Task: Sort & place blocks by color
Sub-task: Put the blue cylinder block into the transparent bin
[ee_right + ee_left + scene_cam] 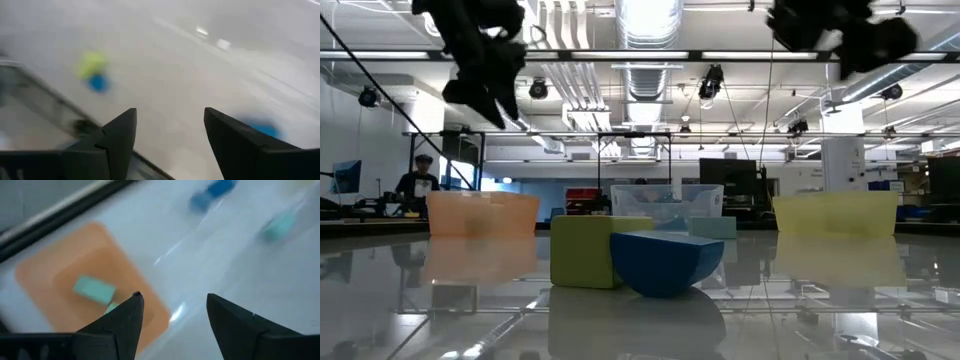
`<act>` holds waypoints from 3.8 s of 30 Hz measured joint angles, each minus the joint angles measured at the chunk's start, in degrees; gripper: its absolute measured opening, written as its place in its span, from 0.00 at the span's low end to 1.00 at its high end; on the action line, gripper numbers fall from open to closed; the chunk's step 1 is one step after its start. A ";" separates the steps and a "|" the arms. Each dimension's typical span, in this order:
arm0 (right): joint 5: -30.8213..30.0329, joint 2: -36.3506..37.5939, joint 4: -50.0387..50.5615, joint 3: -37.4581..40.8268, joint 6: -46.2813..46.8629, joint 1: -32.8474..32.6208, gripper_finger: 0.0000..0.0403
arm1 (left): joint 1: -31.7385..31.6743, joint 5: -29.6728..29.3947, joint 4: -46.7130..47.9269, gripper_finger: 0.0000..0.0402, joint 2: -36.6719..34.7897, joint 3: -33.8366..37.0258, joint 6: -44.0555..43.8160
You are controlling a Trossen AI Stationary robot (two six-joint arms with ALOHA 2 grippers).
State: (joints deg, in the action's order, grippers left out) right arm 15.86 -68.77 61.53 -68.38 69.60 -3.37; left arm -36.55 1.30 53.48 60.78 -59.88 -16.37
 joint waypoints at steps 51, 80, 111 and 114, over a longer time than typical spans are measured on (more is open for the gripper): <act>-2.20 -14.66 -8.44 22.77 -49.75 -22.62 0.56 | 5.85 -0.02 -19.16 0.50 -4.64 1.24 -5.78; -4.63 -0.79 -7.48 18.09 -35.92 -11.29 0.30 | 10.90 0.24 -21.40 0.50 -4.84 1.10 -13.35; -11.39 -39.37 4.55 -48.89 -76.44 25.96 0.30 | 26.37 -0.11 -62.43 0.50 -4.30 1.24 -20.97; -11.40 -42.45 4.28 -49.42 -78.26 27.84 0.30 | 26.37 -0.11 -62.69 0.50 -4.81 1.24 -20.95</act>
State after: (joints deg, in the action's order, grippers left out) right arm 4.46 -111.22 65.80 -117.80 -8.67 24.47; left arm -10.17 1.19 -9.21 55.98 -58.63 -37.32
